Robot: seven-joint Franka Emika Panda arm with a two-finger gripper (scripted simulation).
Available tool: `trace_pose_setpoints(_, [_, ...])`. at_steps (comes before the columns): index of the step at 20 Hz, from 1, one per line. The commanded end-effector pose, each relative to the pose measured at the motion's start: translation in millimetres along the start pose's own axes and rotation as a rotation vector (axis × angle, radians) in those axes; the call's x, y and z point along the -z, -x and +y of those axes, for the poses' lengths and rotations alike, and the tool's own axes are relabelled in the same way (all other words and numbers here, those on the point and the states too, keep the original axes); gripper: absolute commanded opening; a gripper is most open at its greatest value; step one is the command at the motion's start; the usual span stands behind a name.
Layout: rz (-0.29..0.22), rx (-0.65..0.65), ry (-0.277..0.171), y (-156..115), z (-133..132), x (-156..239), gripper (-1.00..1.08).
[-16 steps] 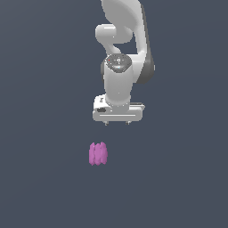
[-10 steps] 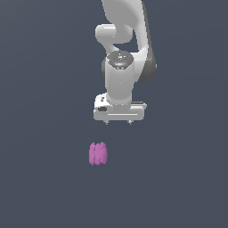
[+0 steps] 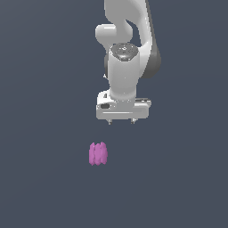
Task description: Pick up the object and move it to a goal position.
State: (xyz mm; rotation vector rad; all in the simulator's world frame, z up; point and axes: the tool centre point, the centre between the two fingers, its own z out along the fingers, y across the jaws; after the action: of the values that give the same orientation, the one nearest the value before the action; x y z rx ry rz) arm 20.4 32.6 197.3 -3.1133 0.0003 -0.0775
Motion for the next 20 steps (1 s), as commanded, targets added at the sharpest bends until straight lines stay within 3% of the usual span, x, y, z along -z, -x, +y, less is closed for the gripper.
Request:
trace_pose_setpoints(1, [-0.002,0.001,0.001,-2,2,-2,1.0])
trace_pose_setpoints(10, [-0.012,0.021,0.006,-24,26,-23,1.0])
trace_pose_setpoints(20, [-0.035,0.064,0.018,-59,79,-72,1.0])
